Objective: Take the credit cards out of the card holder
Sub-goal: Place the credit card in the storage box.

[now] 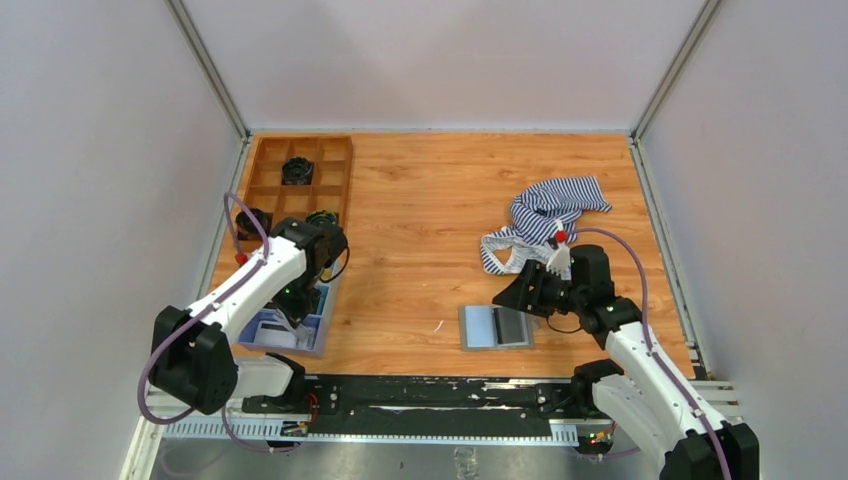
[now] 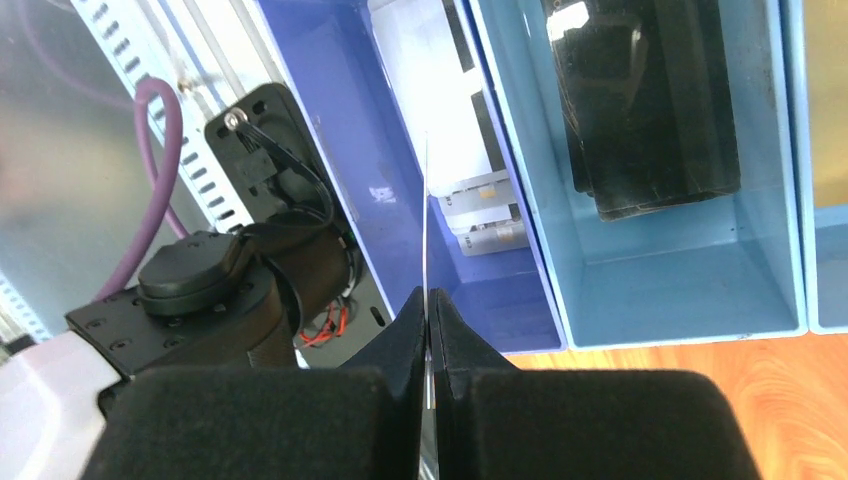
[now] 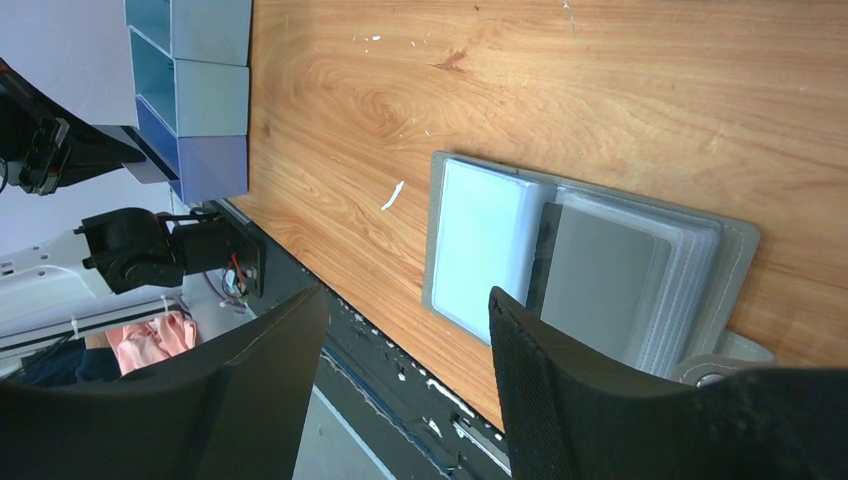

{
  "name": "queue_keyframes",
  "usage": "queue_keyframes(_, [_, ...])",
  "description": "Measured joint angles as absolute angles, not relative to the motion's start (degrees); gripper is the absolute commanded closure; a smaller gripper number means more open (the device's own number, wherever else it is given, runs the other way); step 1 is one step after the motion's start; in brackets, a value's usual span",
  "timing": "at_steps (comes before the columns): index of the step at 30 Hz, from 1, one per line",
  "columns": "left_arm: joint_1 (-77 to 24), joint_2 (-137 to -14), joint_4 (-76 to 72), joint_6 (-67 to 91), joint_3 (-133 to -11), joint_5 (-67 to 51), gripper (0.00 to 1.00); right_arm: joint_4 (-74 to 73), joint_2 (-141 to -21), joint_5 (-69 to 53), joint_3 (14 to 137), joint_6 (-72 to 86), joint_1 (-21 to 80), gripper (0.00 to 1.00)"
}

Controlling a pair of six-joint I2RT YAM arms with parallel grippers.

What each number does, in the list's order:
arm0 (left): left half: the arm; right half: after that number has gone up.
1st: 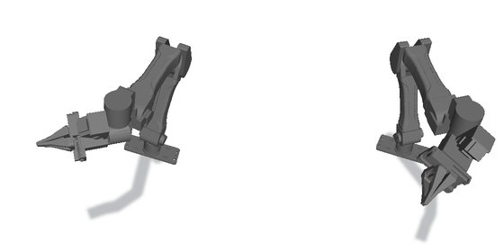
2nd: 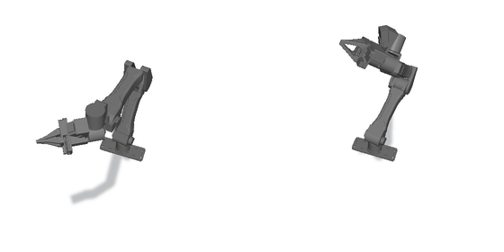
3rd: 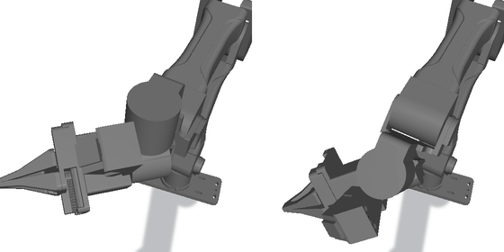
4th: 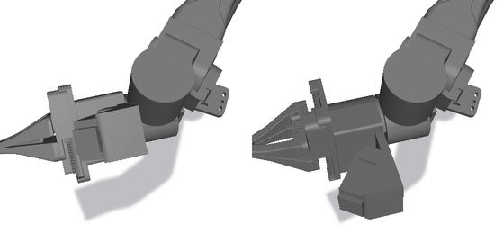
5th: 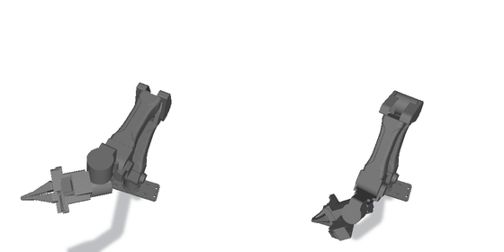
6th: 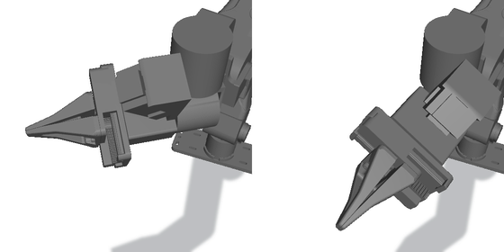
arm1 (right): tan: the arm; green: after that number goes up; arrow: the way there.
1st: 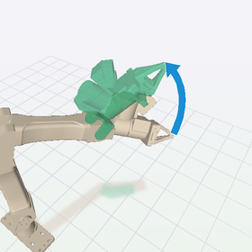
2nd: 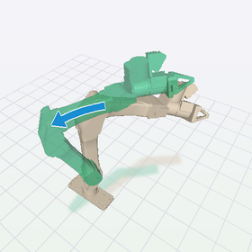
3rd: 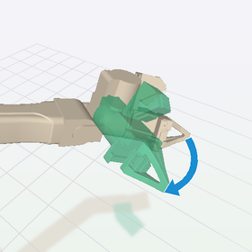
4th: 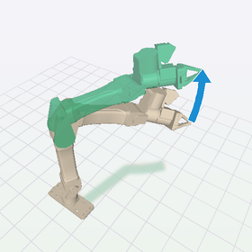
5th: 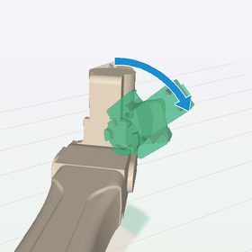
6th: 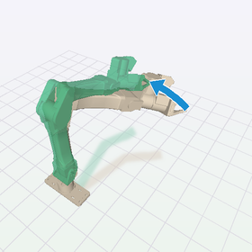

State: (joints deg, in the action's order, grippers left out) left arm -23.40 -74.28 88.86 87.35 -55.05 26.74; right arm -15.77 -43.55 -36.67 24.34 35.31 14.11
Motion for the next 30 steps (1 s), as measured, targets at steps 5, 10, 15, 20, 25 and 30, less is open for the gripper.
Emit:
queue_keyframes(5, [-23.33, -72.03, 88.77, 91.72, -53.08, 24.93, 1.00, -15.44, -43.55, -37.01, 23.55, 35.33, 14.11, 0.36])
queue_keyframes(10, [-23.09, -69.43, 88.86, 95.44, -50.11, 23.66, 0.83, -15.03, -43.55, -37.12, 22.83, 35.33, 14.11, 0.36])
queue_keyframes(15, [-22.94, -69.08, 88.79, 97.56, -49.39, 23.14, 0.53, -14.98, -43.53, -37.41, 22.59, 35.35, 14.11, 0.36])
queue_keyframes(20, [-22.94, -68.16, 88.82, 97.43, -49.47, 23.22, 0.47, -14.96, -43.18, -37.50, 22.48, 35.35, 14.11, 0.36])
queue_keyframes(25, [-22.92, -64.79, 88.88, 95.13, -51.88, 24.45, 0.45, -15.00, -42.19, -37.45, 22.39, 35.35, 14.11, 0.33])
queue_keyframes(30, [-22.92, -61.36, 88.82, 88.82, -60.14, 27.97, 0.43, -18.26, -40.64, -35.99, 24.43, 34.22, 14.11, 0.27])
